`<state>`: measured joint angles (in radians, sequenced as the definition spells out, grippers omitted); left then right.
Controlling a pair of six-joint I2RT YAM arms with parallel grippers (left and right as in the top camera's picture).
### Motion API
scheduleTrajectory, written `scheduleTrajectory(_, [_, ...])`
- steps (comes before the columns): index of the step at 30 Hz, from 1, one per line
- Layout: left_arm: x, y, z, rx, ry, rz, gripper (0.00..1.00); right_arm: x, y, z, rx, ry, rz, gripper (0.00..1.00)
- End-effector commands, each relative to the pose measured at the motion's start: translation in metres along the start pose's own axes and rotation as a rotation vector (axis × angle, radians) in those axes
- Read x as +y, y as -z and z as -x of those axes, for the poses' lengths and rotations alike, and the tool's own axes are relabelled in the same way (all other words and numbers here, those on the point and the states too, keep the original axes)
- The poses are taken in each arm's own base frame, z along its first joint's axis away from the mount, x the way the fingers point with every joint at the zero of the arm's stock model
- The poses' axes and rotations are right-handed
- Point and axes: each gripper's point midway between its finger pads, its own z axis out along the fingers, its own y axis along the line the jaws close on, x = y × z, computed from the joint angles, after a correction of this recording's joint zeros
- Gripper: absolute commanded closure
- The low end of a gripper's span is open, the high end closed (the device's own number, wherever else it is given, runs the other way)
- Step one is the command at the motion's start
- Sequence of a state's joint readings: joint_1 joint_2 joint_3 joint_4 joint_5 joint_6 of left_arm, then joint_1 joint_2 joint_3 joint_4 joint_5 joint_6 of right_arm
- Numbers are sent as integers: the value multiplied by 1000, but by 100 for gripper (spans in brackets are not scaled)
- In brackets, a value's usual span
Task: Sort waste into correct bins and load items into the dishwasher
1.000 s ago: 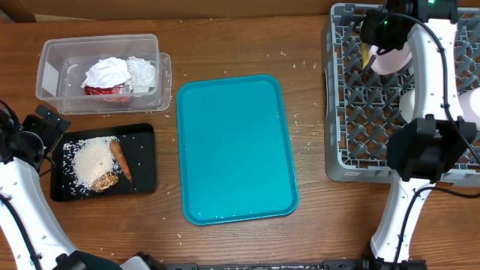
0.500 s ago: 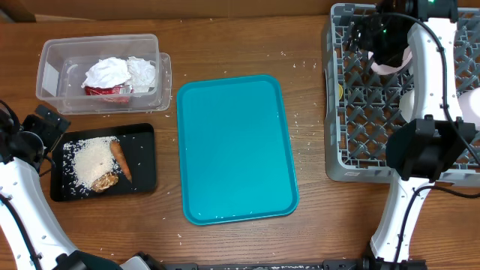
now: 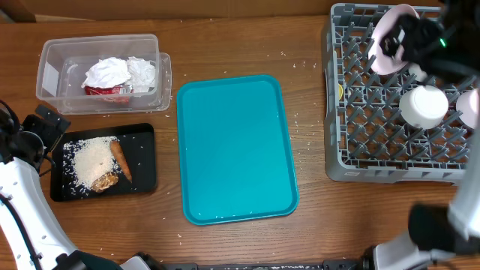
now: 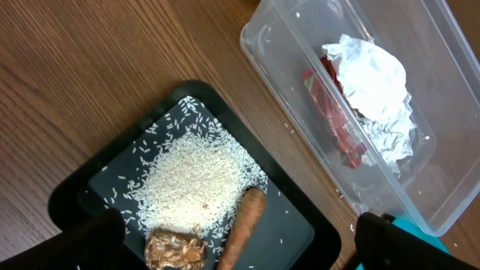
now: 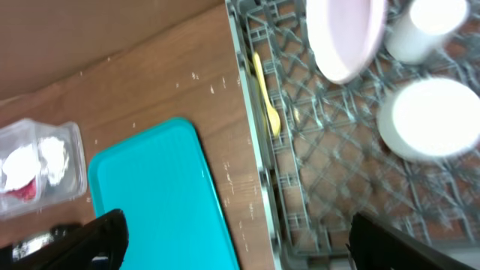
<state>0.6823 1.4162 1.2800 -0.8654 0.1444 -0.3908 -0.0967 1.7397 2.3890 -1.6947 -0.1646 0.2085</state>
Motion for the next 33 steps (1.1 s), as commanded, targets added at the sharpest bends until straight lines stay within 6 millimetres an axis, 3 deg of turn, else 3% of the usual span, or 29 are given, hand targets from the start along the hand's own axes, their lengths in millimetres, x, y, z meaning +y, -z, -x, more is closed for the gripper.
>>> scheduleTrajectory(1, [0,0,2,-5,7,3,0,-18,12,-35,33,-18,-64,0])
scheduleTrajectory(7, [0,0,2,-5,7,4,0,-34,19,-95,111,-36,-90,0])
scheduleTrajectory(11, [0,0,2,-5,7,4,0,-38,15,-118,157,-44,-84,0])
scheduleTrajectory(20, [0,0,2,-5,7,4,0,-30,10,-122,190,-42,-37,0])
scheduleTrajectory(27, [0,0,2,-5,7,4,0,-19,7,-133,233,158,61,0])
scheduleTrajectory(30, [0,0,2,-5,7,4,0,-23,1,-143,262,158,59,0])
scheduleTrajectory(33, [0,0,2,-5,7,3,0,-22,-9,-137,195,211,80,0])
